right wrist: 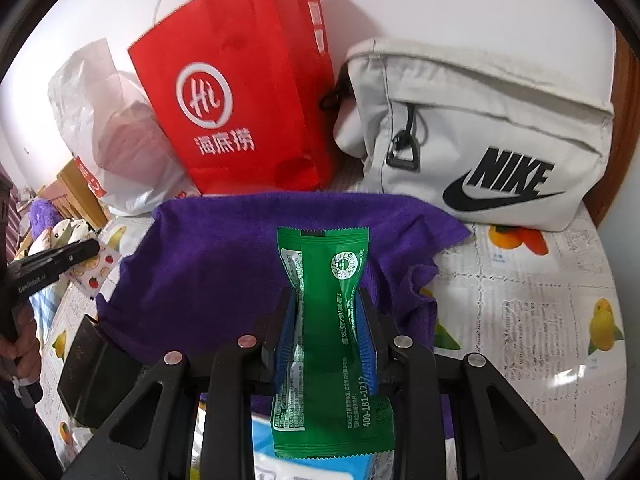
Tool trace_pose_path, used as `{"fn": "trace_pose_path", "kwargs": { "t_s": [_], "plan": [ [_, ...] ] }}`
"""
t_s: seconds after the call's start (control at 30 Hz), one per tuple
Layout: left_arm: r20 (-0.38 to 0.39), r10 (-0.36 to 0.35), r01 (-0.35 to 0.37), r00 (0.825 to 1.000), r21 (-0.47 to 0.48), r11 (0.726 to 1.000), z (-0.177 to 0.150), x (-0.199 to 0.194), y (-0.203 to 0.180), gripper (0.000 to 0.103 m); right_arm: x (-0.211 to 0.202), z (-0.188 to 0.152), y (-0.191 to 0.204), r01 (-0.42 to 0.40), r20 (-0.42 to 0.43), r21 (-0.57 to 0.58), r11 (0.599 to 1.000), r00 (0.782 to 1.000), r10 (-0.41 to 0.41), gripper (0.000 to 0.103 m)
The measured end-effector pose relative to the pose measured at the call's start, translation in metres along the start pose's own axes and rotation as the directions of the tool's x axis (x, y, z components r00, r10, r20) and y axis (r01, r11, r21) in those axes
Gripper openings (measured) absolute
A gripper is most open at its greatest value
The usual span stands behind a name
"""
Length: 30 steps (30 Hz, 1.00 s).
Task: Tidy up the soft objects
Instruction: 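Carry the orange-slice packet with left tool while right tool carries green packet toward purple towel, then release the orange-slice packet onto the towel while right tool releases green packet there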
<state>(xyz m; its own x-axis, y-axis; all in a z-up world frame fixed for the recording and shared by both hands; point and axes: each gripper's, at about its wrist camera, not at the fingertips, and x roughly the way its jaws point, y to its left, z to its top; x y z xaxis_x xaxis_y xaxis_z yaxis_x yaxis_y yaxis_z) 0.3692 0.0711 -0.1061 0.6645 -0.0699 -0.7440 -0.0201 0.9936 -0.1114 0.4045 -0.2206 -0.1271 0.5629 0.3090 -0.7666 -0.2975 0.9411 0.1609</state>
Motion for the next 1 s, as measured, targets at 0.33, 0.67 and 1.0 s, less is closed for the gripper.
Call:
{"fn": "trace_pose_path", "kwargs": {
  "t_s": [0.33,0.67,1.0],
  "plan": [
    [-0.055,-0.004,0.004,0.998,-0.008,1.0,0.016,0.044,0.001,0.012,0.031,-0.006,-0.005,0.0,-0.09,-0.005,1.0,0.996,-0.001,0.03],
    [-0.089,0.006,-0.007,0.996,-0.007,1.0,0.029,0.068,0.0,0.014,0.042,-0.01,-0.009,-0.008,-0.12,0.009,1.0,0.993,0.009,0.033],
    [-0.098,0.0,-0.003,0.995,-0.031,1.0,0.033,0.077,0.003,0.021,0.043,-0.009,-0.008,-0.007,-0.126,-0.002,1.0,0.992,0.007,0.052]
  ]
}}
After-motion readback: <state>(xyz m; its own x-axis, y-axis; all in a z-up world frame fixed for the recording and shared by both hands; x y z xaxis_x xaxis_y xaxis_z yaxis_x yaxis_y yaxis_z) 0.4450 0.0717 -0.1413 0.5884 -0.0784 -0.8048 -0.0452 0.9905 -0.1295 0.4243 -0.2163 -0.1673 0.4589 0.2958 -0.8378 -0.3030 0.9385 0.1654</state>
